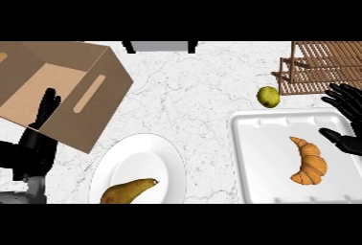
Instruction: Pick the croissant from the tray and place it in the tiered shelf
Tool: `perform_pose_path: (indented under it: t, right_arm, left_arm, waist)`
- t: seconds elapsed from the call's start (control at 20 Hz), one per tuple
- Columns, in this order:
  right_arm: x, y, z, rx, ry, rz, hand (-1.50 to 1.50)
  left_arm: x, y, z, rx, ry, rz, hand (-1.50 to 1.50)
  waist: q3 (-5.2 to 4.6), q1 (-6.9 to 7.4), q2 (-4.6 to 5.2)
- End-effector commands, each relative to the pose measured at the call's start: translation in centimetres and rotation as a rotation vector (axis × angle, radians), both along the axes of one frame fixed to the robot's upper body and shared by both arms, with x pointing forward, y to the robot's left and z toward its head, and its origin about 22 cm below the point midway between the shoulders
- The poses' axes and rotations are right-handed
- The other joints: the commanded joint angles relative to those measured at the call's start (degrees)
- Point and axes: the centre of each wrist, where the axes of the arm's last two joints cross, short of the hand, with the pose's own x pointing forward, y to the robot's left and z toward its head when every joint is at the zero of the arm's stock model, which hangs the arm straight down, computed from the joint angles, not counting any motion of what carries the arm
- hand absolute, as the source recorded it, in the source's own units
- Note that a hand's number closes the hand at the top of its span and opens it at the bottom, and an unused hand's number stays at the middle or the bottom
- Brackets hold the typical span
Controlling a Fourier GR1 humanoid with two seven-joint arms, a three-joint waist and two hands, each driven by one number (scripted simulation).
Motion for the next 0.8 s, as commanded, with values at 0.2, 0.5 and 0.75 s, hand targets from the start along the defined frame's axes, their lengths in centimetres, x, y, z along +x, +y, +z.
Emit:
perform_pose_path:
  t: [0.2, 0.5, 0.75]
  right_arm:
    - [-2.2, -4.5, 6.9, -0.339, 0.018, 0.288, -1.5]
    - [-2.3, -2.3, 13.1, -0.787, 0.088, 0.383, -1.5]
    - [-3.2, 2.2, 14.2, -1.118, 0.128, 0.355, -1.5]
  left_arm:
    - [1.0, -1.4, 0.2, -0.039, -0.013, 0.034, 0.0]
    - [0.8, -2.3, 0.7, -0.018, -0.003, 0.026, 0.0]
    - [1.1, -1.8, 2.6, -0.039, -0.006, 0.03, 0.0]
  waist:
    - [-0.19, -1.14, -0.07]
    - [-0.26, -0.97, -0.3]
    - [-0.22, -0.34, -0.31]
